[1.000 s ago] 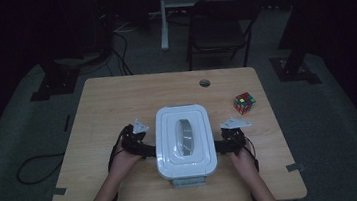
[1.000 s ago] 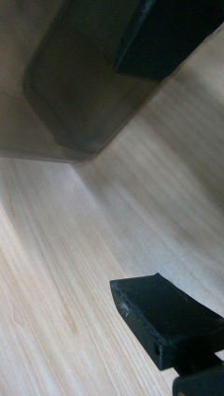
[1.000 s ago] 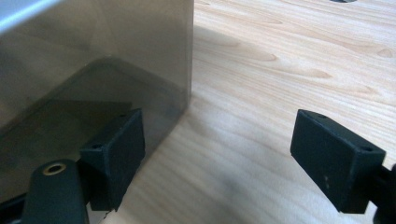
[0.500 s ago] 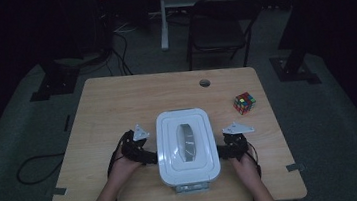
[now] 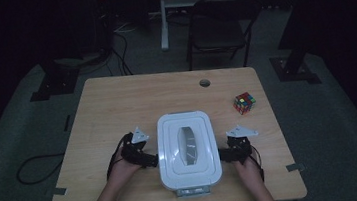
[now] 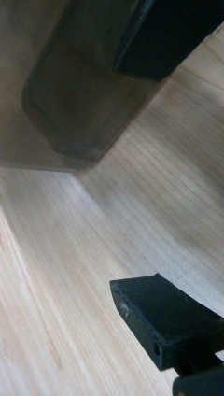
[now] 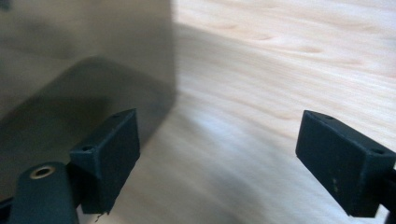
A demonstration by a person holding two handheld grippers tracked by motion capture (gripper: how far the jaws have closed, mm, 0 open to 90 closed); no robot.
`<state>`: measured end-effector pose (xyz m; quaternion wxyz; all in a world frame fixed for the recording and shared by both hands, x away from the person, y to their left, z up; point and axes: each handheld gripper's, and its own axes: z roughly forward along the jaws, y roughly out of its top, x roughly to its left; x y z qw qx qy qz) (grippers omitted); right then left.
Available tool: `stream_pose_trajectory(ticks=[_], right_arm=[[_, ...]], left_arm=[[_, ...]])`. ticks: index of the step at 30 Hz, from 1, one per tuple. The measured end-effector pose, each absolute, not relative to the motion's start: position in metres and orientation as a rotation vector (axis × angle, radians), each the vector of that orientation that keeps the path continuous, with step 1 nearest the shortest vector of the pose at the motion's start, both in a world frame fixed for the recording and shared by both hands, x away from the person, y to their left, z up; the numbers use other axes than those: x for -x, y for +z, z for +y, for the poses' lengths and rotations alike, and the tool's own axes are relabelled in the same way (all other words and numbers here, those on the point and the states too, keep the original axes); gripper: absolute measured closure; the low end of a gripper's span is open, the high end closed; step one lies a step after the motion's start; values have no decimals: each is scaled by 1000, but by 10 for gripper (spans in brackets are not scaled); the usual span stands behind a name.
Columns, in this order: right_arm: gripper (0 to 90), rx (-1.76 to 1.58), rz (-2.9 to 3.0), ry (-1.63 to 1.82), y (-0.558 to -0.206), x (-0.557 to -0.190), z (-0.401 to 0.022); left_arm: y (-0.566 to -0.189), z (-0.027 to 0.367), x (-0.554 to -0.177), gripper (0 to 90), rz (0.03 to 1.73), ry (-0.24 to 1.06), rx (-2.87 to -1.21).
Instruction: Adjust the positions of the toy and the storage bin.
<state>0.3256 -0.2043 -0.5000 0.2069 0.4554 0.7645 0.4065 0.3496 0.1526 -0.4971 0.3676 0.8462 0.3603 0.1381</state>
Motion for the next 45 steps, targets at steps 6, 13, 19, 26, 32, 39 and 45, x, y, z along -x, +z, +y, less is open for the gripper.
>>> stream_pose_trajectory(ticks=[6,13,19,26,32,39,45], right_arm=[[128,-1292,2032,1133,-496,-334,-228],[124,-1403,1917,1144,-491,-349,-266],[114,-1421,1898,1185,-486,-363,-292],[114,-1426,1901,1155,-483,-389,-308],[114,-1451,1921,1112,-486,-416,-316],[115,-1483,1922,1055,-489,-439,-323],[114,-1523,1937,1035,-496,-458,-324]], left_arm=[[-497,163,-349,13,934,376,-2169],[-491,180,-346,13,950,395,-2144],[-491,198,-340,13,978,407,-2137],[-495,219,-332,13,1039,412,-2132],[-500,232,-324,12,1084,410,-2124],[-506,246,-315,3,1127,426,-2126],[-518,258,-305,3,1152,406,-2129]])
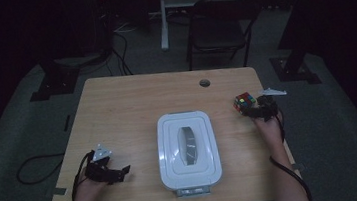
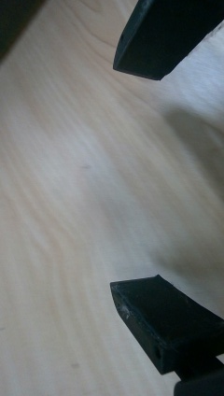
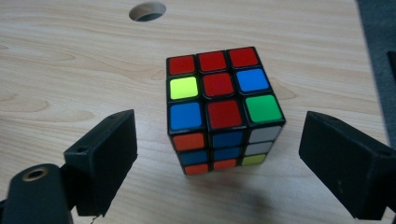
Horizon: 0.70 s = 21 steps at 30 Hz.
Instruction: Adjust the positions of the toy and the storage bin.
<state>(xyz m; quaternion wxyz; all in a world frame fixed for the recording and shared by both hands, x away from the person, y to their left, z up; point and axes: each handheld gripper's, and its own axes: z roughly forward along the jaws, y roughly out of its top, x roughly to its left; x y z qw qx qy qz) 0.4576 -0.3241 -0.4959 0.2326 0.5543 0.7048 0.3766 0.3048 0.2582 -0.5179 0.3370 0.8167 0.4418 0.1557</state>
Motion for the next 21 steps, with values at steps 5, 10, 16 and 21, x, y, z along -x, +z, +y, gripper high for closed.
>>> stream_pose_trajectory(ticks=[5,10,16,21], right_arm=[[115,-1523,1962,994,-502,-467,-320],[123,-1531,1967,961,-505,-477,-317],[155,-1527,1981,926,-507,-482,-316],[284,-1516,1988,901,-508,-482,-315]], left_arm=[[-522,263,-302,3,1170,403,-2113],[-523,263,-300,3,1155,432,-2128],[-524,261,-300,3,1139,448,-2151],[-524,260,-300,4,1122,460,-2171]])
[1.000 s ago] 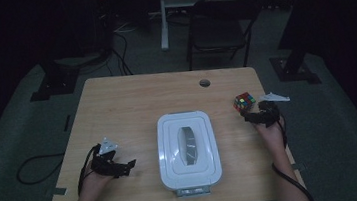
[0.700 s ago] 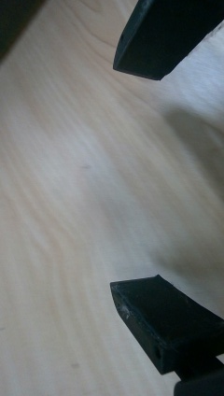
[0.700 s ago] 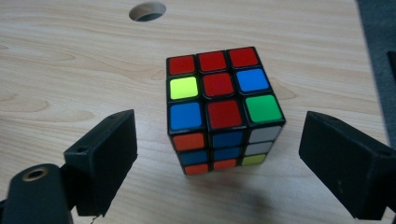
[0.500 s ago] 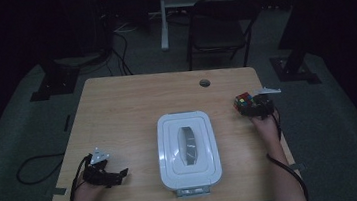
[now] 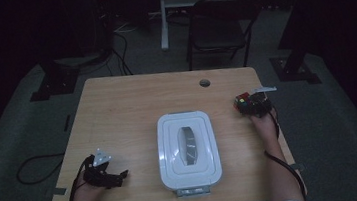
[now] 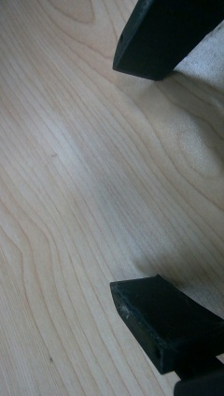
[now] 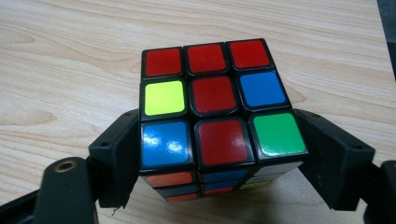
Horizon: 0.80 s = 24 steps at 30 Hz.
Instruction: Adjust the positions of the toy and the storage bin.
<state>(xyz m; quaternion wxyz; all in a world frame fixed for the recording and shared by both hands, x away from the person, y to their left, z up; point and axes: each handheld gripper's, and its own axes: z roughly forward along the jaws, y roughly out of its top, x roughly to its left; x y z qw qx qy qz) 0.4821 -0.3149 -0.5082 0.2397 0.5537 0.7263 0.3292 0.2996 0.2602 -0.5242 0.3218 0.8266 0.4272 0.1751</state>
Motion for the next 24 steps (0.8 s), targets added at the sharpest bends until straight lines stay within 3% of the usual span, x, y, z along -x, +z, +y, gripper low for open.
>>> stream_pose_trajectory(ticks=[3,24], right_arm=[[333,-1504,1998,880,-509,-482,-313],[338,-1491,1990,853,-492,-453,-309]], left_arm=[[-524,260,-300,4,1119,459,-2174],[-524,260,-300,4,1126,461,-2168]])
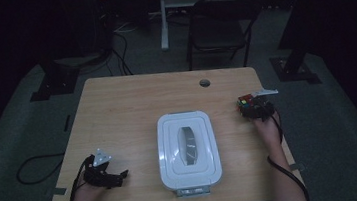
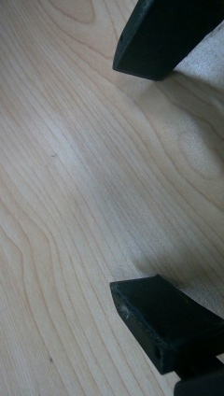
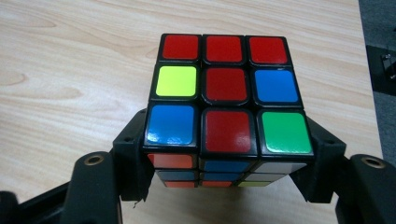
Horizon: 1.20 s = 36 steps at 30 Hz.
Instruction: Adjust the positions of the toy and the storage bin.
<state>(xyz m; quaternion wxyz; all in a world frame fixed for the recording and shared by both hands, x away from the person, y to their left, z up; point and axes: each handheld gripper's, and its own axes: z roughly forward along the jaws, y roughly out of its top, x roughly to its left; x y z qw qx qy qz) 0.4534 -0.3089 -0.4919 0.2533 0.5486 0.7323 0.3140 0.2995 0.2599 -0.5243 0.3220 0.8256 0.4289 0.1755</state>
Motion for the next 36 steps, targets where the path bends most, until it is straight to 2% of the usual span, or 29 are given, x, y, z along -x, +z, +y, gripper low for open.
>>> stream_pose_trajectory(ticks=[17,36], right_arm=[[338,-1523,1960,840,-495,-407,-315],[338,-1539,1912,824,-493,-337,-326]], left_arm=[[-524,260,-299,4,1126,460,-2168],[-524,260,-299,4,1123,459,-2170]])
